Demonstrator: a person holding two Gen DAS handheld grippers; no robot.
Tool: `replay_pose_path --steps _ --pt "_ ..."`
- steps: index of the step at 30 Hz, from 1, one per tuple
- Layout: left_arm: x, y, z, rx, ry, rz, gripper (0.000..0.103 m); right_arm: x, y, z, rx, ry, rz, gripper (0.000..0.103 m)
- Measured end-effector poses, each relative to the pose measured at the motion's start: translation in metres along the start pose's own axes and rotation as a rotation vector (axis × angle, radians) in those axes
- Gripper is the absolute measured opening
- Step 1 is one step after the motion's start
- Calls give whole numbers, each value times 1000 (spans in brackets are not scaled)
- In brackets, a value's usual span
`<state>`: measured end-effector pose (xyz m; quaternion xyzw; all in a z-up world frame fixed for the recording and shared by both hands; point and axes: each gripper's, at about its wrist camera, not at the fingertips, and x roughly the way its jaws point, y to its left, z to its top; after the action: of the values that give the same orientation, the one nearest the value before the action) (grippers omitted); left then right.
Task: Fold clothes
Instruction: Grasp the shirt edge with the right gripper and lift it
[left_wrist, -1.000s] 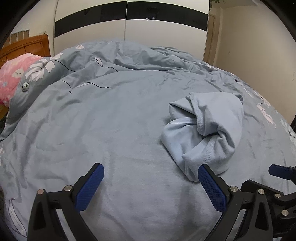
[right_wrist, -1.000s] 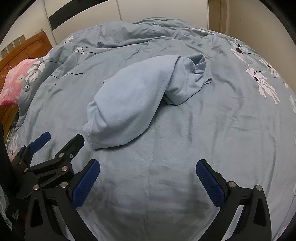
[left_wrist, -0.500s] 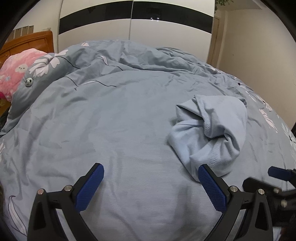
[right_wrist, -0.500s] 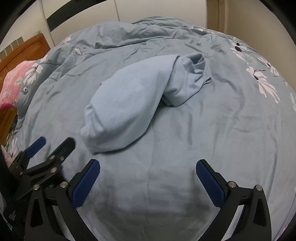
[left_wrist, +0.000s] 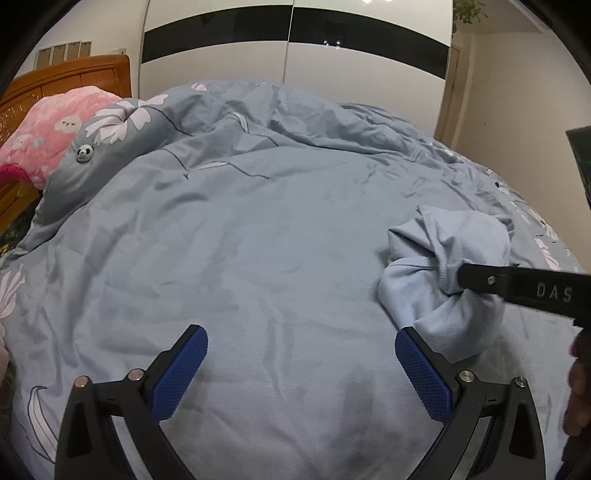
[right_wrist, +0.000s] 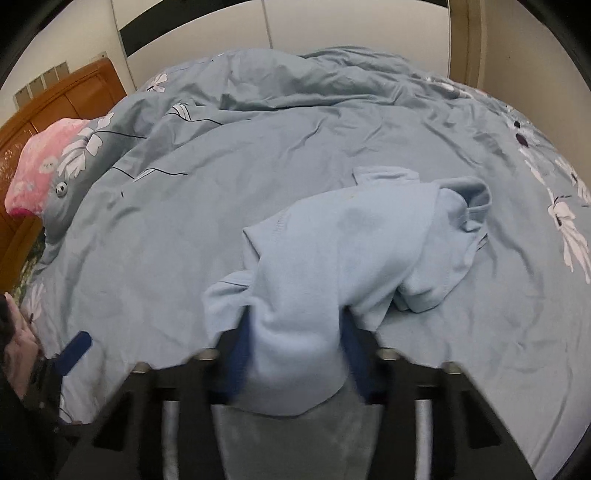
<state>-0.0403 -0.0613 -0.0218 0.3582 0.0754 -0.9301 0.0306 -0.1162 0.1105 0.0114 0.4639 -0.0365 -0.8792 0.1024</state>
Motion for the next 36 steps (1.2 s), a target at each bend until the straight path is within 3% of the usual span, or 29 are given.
replay_pose_path --steps 1,4,10,13,17,21,25,29,30,32,33,34,36 --pt "2 1 0 -8 3 -2 103 -2 -3 0 14 8 10 18" --pt "4 4 3 -35 4 -10 103 -26 -24 0 90 27 64 14" --pt "-29 1 7 -96 -34 -88 103 -113 -40 -22 91 -13 41 13" --pt "-59 -4 -2 -133 -8 -133 103 -141 -52 -62 98 33 23 13" --pt "-102 -2 -23 -207 52 -200 103 -158 -66 -137 116 164 8 13" --pt "-142 -4 -30 -208 64 -216 103 -175 -60 -194 110 249 37 13" --pt "-175 -11 -25 -182 61 -251 103 -185 -58 -208 112 237 31 13" --pt "-184 -40 -31 -156 121 -357 103 -195 -56 -218 115 216 18 14" --pt "-183 -50 -33 -147 146 -388 103 -197 -56 -221 116 210 15 16" --pt "-175 -75 -39 -132 208 -477 103 -204 -56 -224 118 192 7 29" --pt "-170 -86 -42 -128 233 -504 103 -210 -59 -224 120 174 2 41" --pt "-165 -98 -45 -122 262 -528 103 -217 -63 -223 122 152 1 46" --pt "-153 -117 -50 -106 309 -543 102 -233 -74 -220 132 108 -6 48"
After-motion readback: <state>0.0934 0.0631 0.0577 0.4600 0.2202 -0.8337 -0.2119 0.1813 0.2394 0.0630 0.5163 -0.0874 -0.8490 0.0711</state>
